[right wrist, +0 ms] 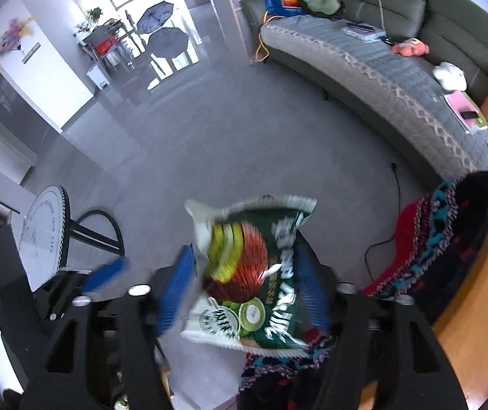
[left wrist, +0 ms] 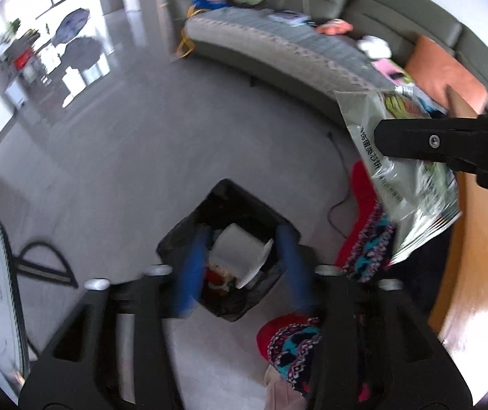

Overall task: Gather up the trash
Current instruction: 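Carry the white cup and green snack bag over the black bin and open both grippers, then move both grippers back over the table toward the pink block and bag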

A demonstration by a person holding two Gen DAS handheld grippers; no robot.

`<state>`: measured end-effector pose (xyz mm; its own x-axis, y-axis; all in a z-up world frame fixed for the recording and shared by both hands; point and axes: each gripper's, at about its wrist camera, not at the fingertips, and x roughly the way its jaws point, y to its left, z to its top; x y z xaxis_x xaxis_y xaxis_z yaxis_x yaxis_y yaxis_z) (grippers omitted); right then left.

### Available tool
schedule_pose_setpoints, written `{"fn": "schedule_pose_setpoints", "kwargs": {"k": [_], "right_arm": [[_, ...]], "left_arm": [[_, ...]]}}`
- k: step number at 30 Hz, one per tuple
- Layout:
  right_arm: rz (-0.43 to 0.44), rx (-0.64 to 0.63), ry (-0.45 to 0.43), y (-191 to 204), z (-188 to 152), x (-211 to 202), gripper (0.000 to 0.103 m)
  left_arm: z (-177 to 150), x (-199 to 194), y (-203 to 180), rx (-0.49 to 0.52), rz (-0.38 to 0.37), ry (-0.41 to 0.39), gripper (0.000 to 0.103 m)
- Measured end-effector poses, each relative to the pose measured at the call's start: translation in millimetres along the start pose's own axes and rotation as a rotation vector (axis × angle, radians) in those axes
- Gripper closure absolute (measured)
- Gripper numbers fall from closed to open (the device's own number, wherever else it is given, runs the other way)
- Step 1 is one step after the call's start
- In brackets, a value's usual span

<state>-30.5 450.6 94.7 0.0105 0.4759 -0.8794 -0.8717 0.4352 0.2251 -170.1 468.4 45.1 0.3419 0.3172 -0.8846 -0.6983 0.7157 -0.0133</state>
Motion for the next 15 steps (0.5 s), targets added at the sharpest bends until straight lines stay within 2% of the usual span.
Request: {"fn": "schedule_pose_setpoints", "kwargs": {"k": [1, 3, 8, 15], "right_arm": [[-0.001, -0.006, -0.011, 4, 5, 2, 0.032], [0.001, -0.019, -0.013, 11, 14, 5, 0.032], [0.006, -0.041, -0.018, 19, 23, 12, 0.032], [0.009, -0.039, -0.016, 14, 19, 13, 0.032]], "left_arm": [[3, 0, 5, -0.015, 0.016, -0.009, 0.008], [6, -7, 18, -0.037, 0.034, -0.049, 0.007], [11, -8, 36, -0.074, 0.07, -0.051, 0.007], [8, -4, 43, -0.084, 0.061, -0.033, 0.007]]}}
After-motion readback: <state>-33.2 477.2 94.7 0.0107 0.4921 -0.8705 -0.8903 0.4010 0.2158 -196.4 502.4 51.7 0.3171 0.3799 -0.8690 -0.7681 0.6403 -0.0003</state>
